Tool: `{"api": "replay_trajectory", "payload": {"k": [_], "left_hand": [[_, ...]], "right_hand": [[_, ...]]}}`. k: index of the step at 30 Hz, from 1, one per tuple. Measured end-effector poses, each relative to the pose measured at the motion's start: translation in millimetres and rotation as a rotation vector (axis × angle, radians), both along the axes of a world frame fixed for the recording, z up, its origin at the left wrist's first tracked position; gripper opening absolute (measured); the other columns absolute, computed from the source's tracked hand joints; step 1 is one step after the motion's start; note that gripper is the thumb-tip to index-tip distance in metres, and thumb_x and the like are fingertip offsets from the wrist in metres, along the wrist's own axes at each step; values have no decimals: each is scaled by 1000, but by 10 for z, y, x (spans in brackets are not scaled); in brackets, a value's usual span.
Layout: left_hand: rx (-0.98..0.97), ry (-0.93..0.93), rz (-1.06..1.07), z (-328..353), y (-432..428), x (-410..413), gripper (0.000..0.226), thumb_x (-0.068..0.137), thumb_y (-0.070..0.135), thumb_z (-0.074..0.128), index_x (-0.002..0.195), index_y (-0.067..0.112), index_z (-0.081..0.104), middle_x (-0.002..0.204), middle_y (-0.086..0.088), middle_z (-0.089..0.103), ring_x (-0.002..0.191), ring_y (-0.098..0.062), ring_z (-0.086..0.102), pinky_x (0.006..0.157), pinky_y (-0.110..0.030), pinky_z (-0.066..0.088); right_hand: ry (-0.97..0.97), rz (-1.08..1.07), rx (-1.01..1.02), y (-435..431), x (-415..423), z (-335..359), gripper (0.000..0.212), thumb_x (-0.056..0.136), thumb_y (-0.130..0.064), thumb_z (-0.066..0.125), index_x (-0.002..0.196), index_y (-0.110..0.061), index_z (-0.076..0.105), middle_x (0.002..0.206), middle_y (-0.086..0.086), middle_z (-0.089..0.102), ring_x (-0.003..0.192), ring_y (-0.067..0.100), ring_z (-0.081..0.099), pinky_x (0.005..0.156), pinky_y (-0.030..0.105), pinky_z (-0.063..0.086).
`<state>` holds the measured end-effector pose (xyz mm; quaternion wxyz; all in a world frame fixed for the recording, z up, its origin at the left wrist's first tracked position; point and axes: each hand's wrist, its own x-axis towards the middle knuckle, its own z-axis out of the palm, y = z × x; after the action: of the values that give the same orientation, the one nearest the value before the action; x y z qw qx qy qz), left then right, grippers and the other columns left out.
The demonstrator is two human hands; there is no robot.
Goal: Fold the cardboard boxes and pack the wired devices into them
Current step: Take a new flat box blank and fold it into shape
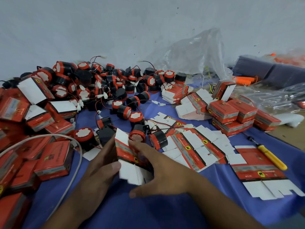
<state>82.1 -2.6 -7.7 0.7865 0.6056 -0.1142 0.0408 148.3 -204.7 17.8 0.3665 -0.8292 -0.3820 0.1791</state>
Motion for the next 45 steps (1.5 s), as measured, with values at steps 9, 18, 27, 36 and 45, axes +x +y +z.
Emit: {"api": "replay_trajectory", "payload": {"k": [9, 18, 27, 36, 45], "left_hand": [[273, -95, 55, 55, -42, 7, 80, 70, 66, 77, 141, 48, 44, 147, 11, 50, 131, -11, 52, 94, -15, 48], [244, -6, 79, 57, -3, 35, 83, 56, 62, 88, 129, 38, 55, 126, -6, 66, 113, -29, 65, 86, -31, 57], [104, 10, 51, 88, -3, 20, 91, 42, 64, 92, 125, 45, 58, 129, -5, 64, 119, -29, 62, 89, -49, 55], [-145, 140, 12, 127, -21, -14, 102, 32, 68, 91, 124, 33, 65, 123, -10, 69, 109, -33, 67, 73, -39, 60], [-104, 128, 114, 92, -25, 3, 71, 58, 35, 88, 125, 33, 62, 116, -10, 72, 101, -29, 71, 66, -34, 61]], "right_hand": [[8, -45, 100, 119, -45, -80, 123, 64, -50, 91, 149, -56, 3, 157, -38, -5, 152, 4, 6, 123, 46, 27], [131, -90, 221, 178, -89, -101, 106, 62, -46, 93, 139, -57, 21, 151, -24, 24, 143, 10, 30, 116, 46, 38], [233, 71, 94, 44, -9, 9, 93, 79, -40, 84, 145, -58, 21, 151, -32, 21, 138, -2, 35, 111, 27, 37], [179, -1, 65, 72, 3, 25, 99, 72, -59, 83, 145, -65, 17, 154, -44, 3, 147, -2, 16, 118, 36, 29], [31, -9, 129, 138, -46, -40, 97, 67, -53, 88, 142, -65, 28, 153, -44, 8, 149, -1, 8, 120, 46, 24]]}}
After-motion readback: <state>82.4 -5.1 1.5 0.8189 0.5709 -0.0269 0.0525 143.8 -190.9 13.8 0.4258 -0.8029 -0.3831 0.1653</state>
